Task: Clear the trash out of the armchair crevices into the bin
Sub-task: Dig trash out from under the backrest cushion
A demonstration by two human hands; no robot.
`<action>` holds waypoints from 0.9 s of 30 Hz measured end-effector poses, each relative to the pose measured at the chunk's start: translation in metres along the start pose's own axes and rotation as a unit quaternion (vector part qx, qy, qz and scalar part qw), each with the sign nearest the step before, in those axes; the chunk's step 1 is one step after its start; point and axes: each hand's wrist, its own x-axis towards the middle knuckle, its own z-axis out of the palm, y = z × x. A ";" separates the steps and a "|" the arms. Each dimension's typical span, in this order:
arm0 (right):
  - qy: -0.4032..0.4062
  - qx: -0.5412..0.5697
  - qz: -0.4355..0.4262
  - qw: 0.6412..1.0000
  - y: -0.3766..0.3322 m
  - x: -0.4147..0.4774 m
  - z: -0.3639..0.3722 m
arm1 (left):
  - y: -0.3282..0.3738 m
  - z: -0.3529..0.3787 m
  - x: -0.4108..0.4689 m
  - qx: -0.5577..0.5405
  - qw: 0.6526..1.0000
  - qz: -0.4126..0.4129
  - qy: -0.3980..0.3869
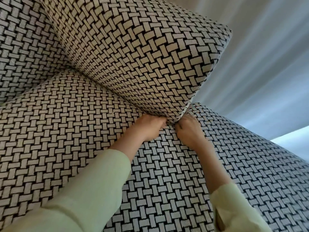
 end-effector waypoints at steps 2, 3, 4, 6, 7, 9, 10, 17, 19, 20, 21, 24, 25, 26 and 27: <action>0.044 0.006 0.002 0.999 -0.006 -0.006 0.009 | -0.005 0.002 0.001 -0.083 0.996 -0.043 0.015; 0.060 0.010 0.010 0.998 -0.010 -0.008 0.013 | -0.009 0.004 0.001 -0.147 0.987 -0.064 0.029; 0.075 0.016 0.028 0.997 -0.017 -0.009 0.016 | -0.013 0.004 -0.001 -0.215 0.972 -0.079 0.050; 0.113 0.036 0.086 0.989 -0.030 -0.011 0.023 | -0.022 0.006 -0.007 -0.322 0.937 -0.093 0.099; 0.135 0.051 0.114 0.983 -0.038 -0.012 0.026 | -0.026 0.007 -0.012 -0.356 0.923 -0.091 0.117; 0.183 0.095 0.162 0.965 -0.054 -0.018 0.030 | -0.029 0.013 -0.020 -0.408 0.897 -0.086 0.145; 0.207 0.114 0.175 0.956 -0.061 -0.024 0.032 | -0.031 0.015 -0.024 -0.431 0.884 -0.095 0.156; 0.232 0.123 0.061 0.963 -0.086 -0.050 0.048 | -0.050 0.020 -0.039 -0.526 0.823 -0.127 0.173; 0.187 0.102 0.011 0.977 -0.083 -0.038 0.040 | -0.048 0.021 -0.039 -0.521 0.822 -0.132 0.188; 0.145 0.088 -0.007 0.985 -0.083 -0.029 0.034 | -0.046 0.021 -0.039 -0.521 0.820 -0.136 0.194; 0.098 0.076 -0.019 0.992 -0.084 -0.019 0.028 | -0.046 0.022 -0.040 -0.524 0.816 -0.140 0.197; -0.006 0.066 -0.006 0.998 -0.087 0.011 0.018 | -0.048 0.022 -0.041 -0.539 0.804 -0.150 0.200; -0.041 0.079 0.007 0.996 -0.088 0.019 0.016 | -0.050 0.021 -0.042 -0.543 0.802 -0.152 0.198; -0.075 0.105 0.020 0.991 -0.087 0.025 0.015 | -0.049 0.021 -0.042 -0.546 0.800 -0.152 0.196; -0.108 0.139 0.033 0.984 -0.088 0.031 0.014 | -0.050 0.021 -0.041 -0.547 0.800 -0.152 0.196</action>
